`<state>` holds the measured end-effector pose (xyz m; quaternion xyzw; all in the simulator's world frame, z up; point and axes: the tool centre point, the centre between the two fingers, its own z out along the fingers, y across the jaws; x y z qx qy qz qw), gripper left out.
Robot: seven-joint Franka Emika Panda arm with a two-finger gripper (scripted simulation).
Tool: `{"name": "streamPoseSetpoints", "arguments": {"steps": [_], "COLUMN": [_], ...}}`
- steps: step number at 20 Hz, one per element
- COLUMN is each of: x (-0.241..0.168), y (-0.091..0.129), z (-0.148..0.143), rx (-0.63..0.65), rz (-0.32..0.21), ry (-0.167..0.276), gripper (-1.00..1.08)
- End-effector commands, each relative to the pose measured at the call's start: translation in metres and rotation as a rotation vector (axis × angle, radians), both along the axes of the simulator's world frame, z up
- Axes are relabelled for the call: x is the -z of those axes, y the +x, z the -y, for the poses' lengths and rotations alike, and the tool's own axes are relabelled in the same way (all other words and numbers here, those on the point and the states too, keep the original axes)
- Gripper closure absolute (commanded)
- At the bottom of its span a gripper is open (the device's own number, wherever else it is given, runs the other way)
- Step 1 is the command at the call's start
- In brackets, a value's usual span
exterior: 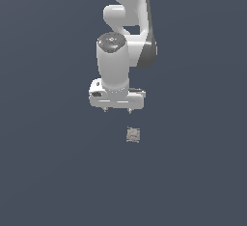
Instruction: Pick up the object and move it to a goal position.
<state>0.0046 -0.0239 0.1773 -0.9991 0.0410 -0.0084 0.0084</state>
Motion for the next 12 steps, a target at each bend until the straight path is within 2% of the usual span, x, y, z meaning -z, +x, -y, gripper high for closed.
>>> {"name": "streamPoseSetpoints", "arguments": {"steps": [1, 12], "x": [0.0, 0.008], "y": [0.0, -0.008], "z": [0.0, 0.013], "rx": [0.0, 0.036], "rz": [0.0, -0.033], "ry": [0.0, -0.017], "gripper": [-0.92, -0.92]}}
